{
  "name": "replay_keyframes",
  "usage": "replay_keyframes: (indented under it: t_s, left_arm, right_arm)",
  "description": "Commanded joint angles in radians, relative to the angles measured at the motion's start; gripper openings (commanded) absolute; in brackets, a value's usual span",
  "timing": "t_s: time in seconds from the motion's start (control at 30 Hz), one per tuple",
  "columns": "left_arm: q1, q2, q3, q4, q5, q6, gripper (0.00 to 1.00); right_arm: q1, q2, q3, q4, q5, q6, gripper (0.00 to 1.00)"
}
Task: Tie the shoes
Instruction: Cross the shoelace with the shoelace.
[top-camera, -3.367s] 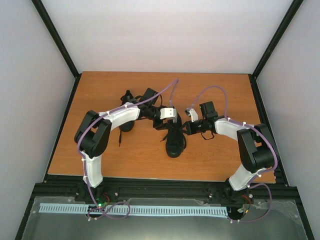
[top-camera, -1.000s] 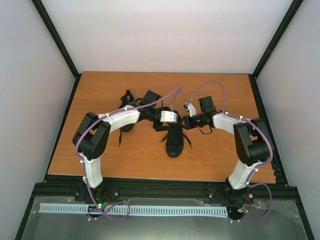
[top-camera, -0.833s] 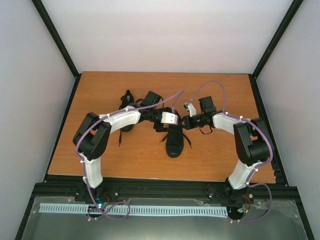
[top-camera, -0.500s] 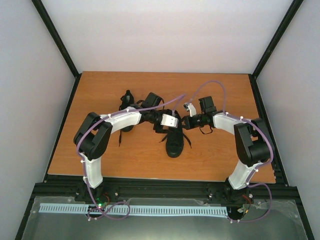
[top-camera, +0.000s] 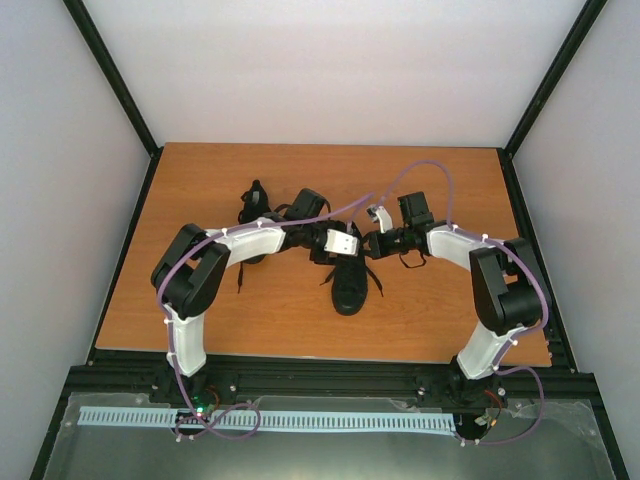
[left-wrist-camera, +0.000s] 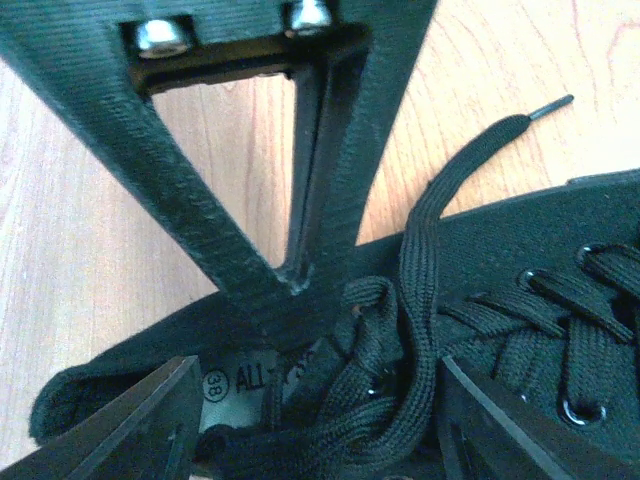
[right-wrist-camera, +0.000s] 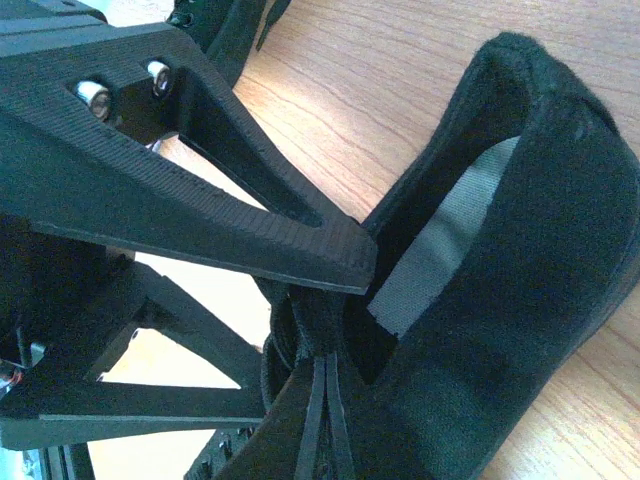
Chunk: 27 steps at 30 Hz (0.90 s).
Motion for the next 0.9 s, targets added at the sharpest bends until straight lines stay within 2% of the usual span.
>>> replay_keyframes:
  t_s: [0.0,0.13,0.43,0.67,0.87]
  left_arm:
    - [-0.009,0.007,0.003,0.086,-0.015,-0.063,0.62]
    - [-0.007,0.001,0.020,0.105,-0.053,-0.136,0.53]
    - [-0.005,-0.002,0.018,0.088,-0.062,-0.173,0.50]
    - [-0.005,0.001,0.019,0.092,-0.052,-0.197,0.41]
    - [-0.005,0.004,0.013,0.090,-0.052,-0.194,0.38]
  right_arm:
    - [0.000,-0.038,-0.004,-0.005,-0.011,-0.025,0.03]
    - [0.000,-0.047,-0.009,-0.011,-0.009,-0.029,0.03]
    - [0.000,-0.059,-0.013,-0.011,-0.014,-0.030,0.03]
    - [0.000,-0.062,-0.018,-0.018,-0.042,-0.037,0.03]
    - [0.004,-0.061,-0.019,-0.026,-0.068,-0.051,0.03]
